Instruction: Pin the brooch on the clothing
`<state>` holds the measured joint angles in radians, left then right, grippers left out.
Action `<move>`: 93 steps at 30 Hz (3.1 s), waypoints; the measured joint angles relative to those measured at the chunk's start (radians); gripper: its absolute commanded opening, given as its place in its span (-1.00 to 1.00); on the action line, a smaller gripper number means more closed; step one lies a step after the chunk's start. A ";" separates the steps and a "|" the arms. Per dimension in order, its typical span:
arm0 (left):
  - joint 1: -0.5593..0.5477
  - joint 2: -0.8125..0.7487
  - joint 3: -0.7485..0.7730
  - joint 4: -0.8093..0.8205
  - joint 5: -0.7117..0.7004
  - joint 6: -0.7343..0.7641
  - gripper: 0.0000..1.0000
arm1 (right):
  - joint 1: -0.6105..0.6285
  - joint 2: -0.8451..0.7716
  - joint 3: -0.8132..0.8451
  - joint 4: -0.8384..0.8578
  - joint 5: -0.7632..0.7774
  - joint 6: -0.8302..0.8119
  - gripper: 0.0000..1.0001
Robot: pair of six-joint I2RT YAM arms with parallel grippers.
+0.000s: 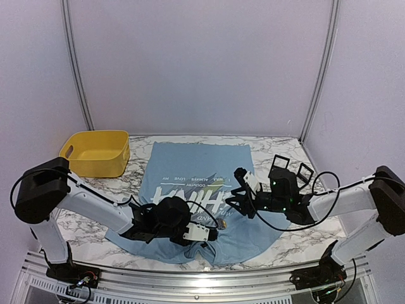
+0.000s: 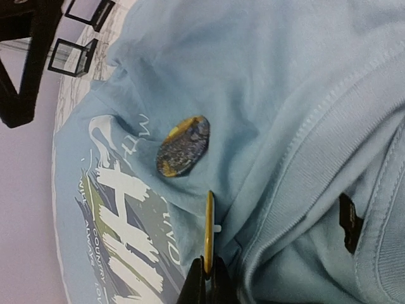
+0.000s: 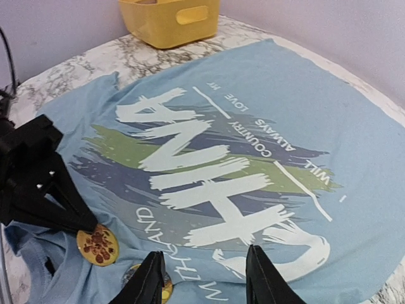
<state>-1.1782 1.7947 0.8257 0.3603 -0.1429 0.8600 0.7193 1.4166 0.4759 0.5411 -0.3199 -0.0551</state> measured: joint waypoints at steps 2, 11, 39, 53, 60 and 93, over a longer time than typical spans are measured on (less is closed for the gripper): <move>-0.011 0.019 -0.005 -0.001 -0.036 0.046 -0.65 | 0.000 0.001 0.017 -0.048 0.065 0.011 -0.21; -0.047 -0.012 -0.008 -0.033 -0.135 0.059 0.97 | -0.001 -0.002 0.039 -0.185 0.272 0.097 -0.21; 0.568 0.269 0.470 -0.416 -0.135 -0.767 0.37 | -0.347 0.715 0.886 -0.630 0.393 0.158 -0.81; 0.615 0.404 0.665 -0.436 -0.279 -0.714 0.48 | -0.410 0.949 1.301 -0.805 0.361 0.071 -0.70; 0.615 0.239 0.568 -0.423 -0.276 -0.708 0.50 | -0.410 0.853 1.241 -0.855 0.359 0.026 -0.60; 0.500 -0.252 -0.150 -0.448 -0.278 -1.197 0.46 | -0.367 0.036 0.209 -0.965 0.451 0.515 -0.86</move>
<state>-0.6781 1.5425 0.6758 -0.0875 -0.4206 -0.3367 0.3527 1.4525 0.6846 -0.4236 0.1310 0.4599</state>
